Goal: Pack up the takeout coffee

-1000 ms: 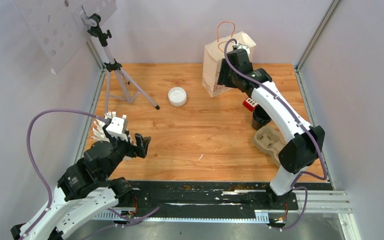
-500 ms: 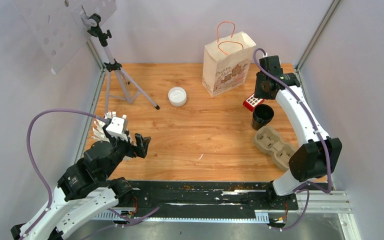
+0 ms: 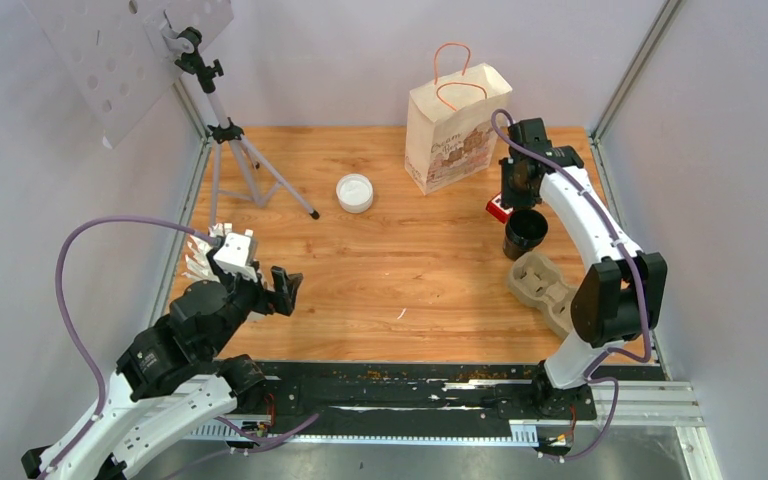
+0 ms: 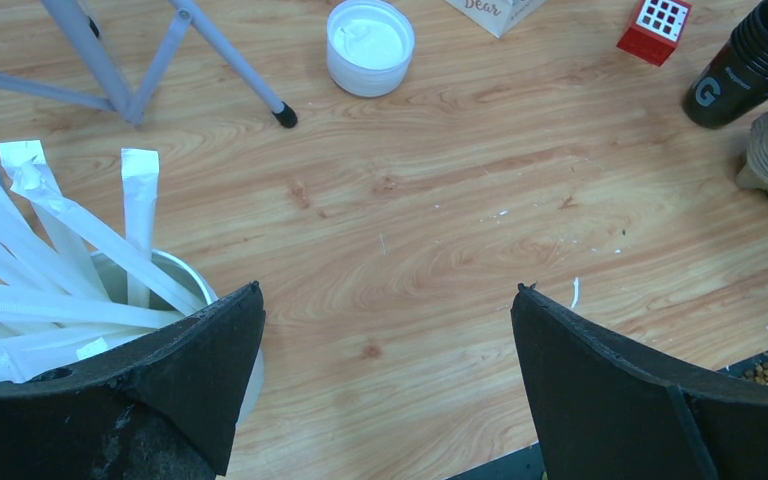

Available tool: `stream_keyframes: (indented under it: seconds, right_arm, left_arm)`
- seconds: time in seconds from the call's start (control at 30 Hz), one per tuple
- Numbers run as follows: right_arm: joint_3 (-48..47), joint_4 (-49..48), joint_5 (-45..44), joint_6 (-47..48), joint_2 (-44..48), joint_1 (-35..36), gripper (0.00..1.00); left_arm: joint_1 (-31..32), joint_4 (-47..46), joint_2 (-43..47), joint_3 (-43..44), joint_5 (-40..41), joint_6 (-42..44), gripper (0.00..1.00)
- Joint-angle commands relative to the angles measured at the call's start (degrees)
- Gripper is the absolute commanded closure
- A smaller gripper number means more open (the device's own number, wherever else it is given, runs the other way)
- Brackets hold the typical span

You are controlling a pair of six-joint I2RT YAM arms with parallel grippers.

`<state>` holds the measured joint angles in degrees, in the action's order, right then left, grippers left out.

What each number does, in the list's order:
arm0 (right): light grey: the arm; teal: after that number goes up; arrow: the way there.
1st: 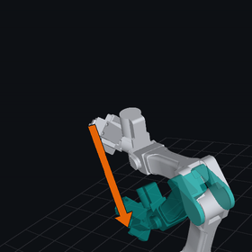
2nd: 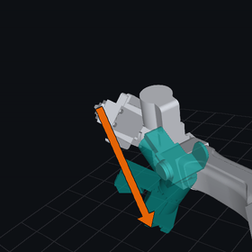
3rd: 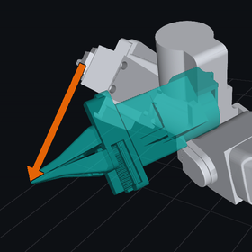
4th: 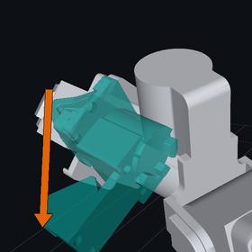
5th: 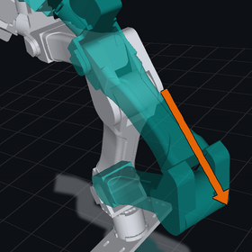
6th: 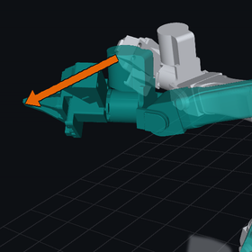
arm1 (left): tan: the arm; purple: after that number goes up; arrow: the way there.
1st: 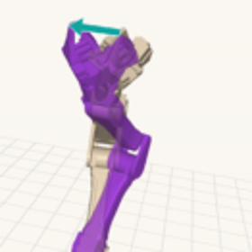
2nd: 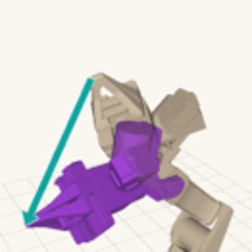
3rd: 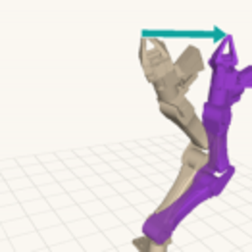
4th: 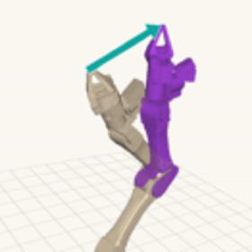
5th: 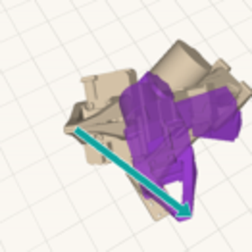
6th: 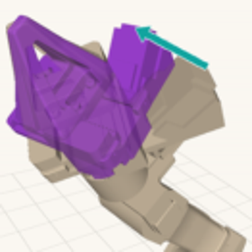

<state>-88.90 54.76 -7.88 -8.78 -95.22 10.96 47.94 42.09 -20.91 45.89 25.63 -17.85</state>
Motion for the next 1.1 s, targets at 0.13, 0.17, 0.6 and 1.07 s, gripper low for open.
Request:
stream_keyframes:
  seconds: [0.13,0.17,0.6,1.07]
  right_arm:
    - [1.9,0.7,0.3,0.1,-0.7,-1.0,0.8]
    - [2.2,0.6,0.3,0.1,-0.7,-1.0,0.81]
    - [4.1,-0.5,1.4,0.0,-1.6,-1.6,0.85]
    - [5.0,-1.4,1.6,0.1,-1.2,-1.7,0.96]
  left_arm:
    - [0.1,-1.9,-1.2,0.2,0.3,0.3,0.0]
    - [0.1,-2.0,-1.2,0.2,0.3,0.2,0.0]
    - [0.1,-2.3,-1.3,0.1,0.1,0.4,0.0]
    - [0.1,-2.3,-1.9,0.1,0.1,0.5,0.0]
